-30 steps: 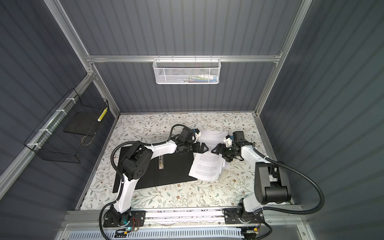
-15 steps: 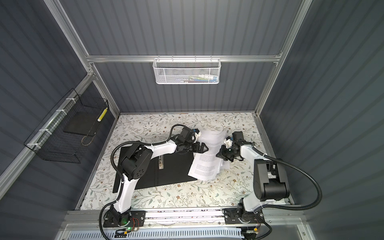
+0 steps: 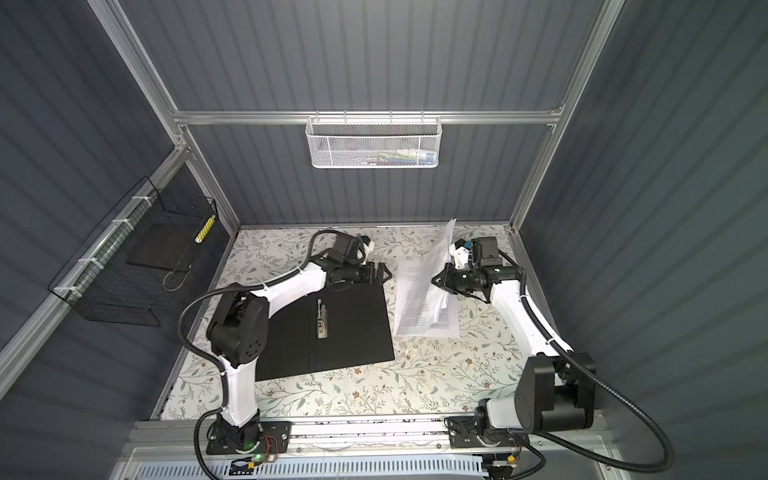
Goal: Put the files into the folder
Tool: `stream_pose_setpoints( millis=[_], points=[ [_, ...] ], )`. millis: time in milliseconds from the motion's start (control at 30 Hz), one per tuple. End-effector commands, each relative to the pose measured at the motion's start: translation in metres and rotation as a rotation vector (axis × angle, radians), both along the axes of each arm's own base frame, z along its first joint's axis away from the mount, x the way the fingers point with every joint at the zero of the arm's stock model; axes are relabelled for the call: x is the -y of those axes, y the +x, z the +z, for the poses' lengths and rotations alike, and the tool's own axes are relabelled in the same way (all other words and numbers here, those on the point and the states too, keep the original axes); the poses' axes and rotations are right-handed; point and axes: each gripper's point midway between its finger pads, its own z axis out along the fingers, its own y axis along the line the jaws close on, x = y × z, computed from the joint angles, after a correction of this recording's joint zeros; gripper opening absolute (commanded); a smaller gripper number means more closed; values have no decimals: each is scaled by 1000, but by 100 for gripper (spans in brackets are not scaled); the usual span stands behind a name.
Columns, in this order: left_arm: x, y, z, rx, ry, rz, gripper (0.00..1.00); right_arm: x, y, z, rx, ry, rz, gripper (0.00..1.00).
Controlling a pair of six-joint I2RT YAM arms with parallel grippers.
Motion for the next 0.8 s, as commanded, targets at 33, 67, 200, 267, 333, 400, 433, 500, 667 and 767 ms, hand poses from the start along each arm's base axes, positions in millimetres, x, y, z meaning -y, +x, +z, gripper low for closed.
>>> stream_pose_setpoints(
  millis=[33,67,200,267,333,400,433,500,667,767],
  points=[
    [-36,-5,19,20,34,30,99,-37,-1,37,62,70,105,0],
    [-52,-3,28,23,25,56,99,-48,1,49,90,90,133,0],
    [-123,3,69,78,32,180,99,-89,0,86,176,131,240,0],
    [-159,4,88,115,63,250,99,-109,-4,104,222,163,293,0],
    [-195,-2,86,104,102,316,99,-128,-12,120,259,221,363,0],
    [-231,-3,89,96,107,389,99,-138,-19,133,298,295,410,0],
    [-244,-5,87,85,107,416,100,-139,-21,133,302,323,415,0],
    [-266,-7,79,62,110,459,99,-137,-20,120,305,339,396,0],
    [-272,-14,53,10,118,471,100,-122,-10,34,134,332,320,0],
    [-261,-17,39,-22,59,444,99,-115,-7,-17,47,323,279,0]
  ],
)
